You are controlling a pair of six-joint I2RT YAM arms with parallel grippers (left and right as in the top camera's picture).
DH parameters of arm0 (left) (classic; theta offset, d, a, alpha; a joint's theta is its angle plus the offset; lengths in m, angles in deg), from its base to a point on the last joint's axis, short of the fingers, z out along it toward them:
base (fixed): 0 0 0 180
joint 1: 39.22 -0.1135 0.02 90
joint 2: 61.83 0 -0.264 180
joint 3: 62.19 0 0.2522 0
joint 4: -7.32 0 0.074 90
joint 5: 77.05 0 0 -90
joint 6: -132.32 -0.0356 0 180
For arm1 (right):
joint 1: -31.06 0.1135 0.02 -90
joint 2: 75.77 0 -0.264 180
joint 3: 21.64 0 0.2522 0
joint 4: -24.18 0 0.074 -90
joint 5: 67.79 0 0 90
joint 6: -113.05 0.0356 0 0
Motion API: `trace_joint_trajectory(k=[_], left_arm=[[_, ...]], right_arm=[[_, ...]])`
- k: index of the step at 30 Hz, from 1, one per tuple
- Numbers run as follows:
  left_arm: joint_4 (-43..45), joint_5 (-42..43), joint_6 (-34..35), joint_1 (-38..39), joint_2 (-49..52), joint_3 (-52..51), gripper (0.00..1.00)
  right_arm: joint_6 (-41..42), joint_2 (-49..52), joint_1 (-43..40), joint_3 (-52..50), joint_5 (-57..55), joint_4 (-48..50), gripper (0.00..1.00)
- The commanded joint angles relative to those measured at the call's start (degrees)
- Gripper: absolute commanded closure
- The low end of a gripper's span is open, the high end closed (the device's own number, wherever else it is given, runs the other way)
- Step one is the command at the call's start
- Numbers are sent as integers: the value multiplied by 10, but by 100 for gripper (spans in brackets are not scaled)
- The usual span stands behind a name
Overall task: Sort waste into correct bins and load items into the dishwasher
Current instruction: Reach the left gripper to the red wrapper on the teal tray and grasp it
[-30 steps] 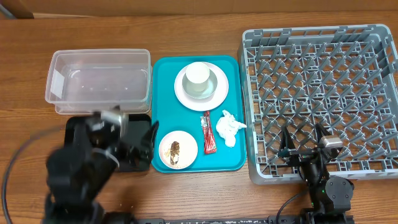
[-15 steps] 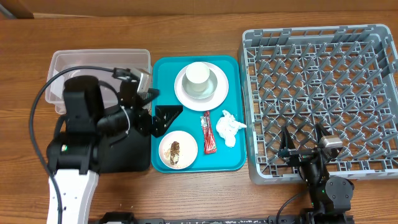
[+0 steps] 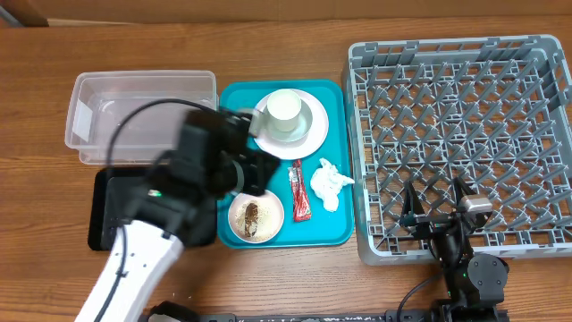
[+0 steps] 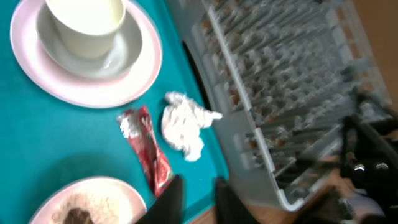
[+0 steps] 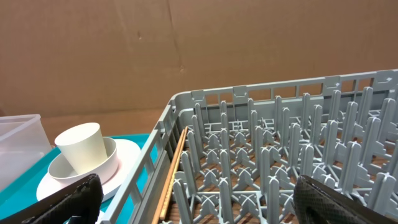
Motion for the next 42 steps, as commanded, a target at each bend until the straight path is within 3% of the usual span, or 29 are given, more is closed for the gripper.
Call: trace_joint_trajectory(k=[1,8,12,14,19,21,22,24,26,29,31,42], left_arm=[[0,-171,66,71,31,12,72],[11,-185,103,121,129,12,57],[32,-181,103,120,185,12,26],[43,-170,102,120,205,12,0],[70,-164,100,118,238,12,0],[81,-164,100,118,243,12,36],[84,-164,104,118,243,12,62],[84,-169,125,118,243,12,85],[83,-183,148,118,245,12,85],[82,-200,171,118,254,11,72],[84,-200,183,118,270,11,71],[115,-198,193,118,324,11,71]], right_arm=[[-2,-6,-2,-6,2,3,0],[-2,-6,-2,-6,1,3,0],[-2,-6,-2,-6,2,3,0],[-2,-6,-2,-6,2,3,0],[-2,-6,-2,-6,2,3,0],[-2,-6,-2,-6,2,3,0],[-2,-6,-2,-6,2,3,0],[-2,-6,-2,-6,1,3,0],[-2,-6,-2,-6,2,3,0],[-2,-6,-2,-6,2,3,0],[-2,-6,-2,-6,2,3,0],[-2,-6,-2,-6,2,3,0]])
